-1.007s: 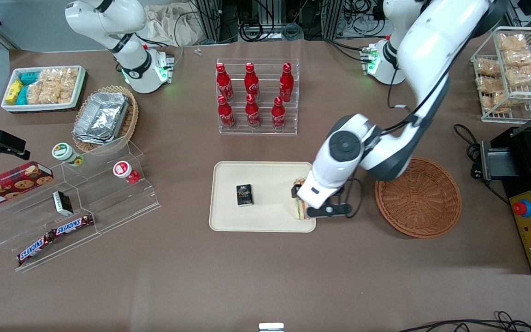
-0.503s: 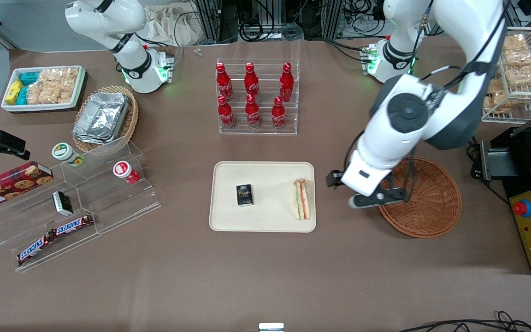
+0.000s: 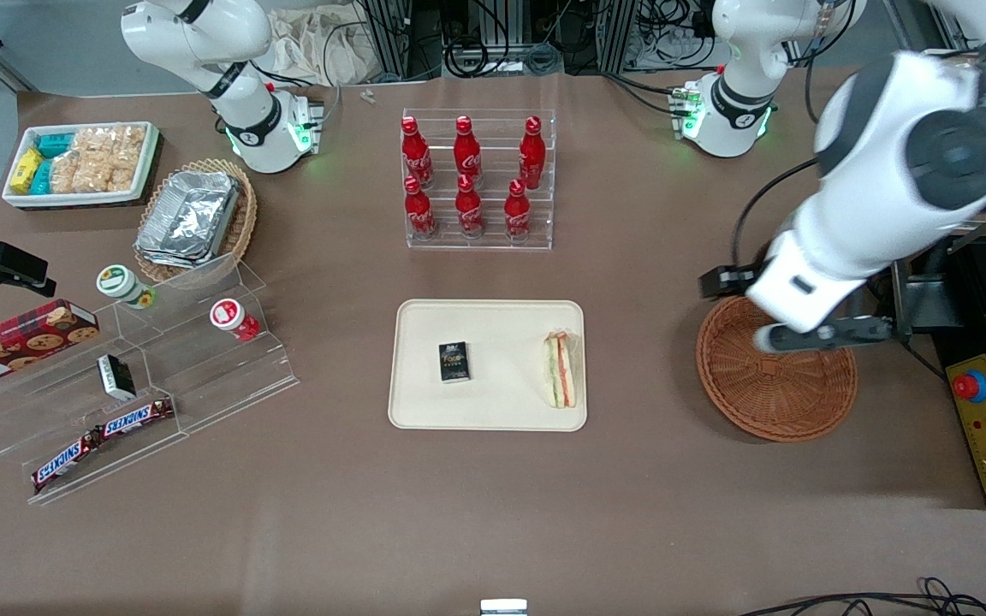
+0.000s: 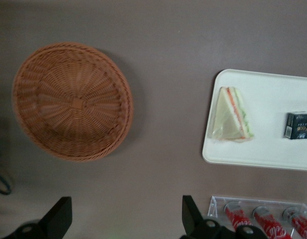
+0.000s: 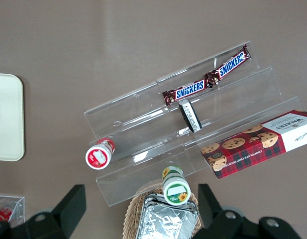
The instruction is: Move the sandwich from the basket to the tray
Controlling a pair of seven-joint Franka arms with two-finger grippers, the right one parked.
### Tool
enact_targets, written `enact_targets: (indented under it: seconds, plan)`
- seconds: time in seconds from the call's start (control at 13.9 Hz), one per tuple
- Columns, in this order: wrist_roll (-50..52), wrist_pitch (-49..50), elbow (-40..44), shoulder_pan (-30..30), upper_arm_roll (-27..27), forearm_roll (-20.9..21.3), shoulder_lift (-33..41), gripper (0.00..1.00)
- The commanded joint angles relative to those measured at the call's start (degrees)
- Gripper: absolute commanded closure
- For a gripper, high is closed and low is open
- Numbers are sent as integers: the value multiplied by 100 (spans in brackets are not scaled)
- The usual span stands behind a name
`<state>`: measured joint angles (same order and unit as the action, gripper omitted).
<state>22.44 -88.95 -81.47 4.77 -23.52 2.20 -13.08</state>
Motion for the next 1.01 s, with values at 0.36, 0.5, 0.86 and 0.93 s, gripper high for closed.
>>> enact_targets:
  seconds: [0.36, 0.5, 0.86, 0.93]
  plan:
    - [-618, 580, -948, -425, 1253, -326, 1588, 1]
    - [-592, 589, -942, -433, 1253, -326, 1616, 0]
    - [-600, 589, -634, -469, 1253, -308, 1440, 0]
    - [-609, 589, -625, -469, 1253, -308, 1440, 0]
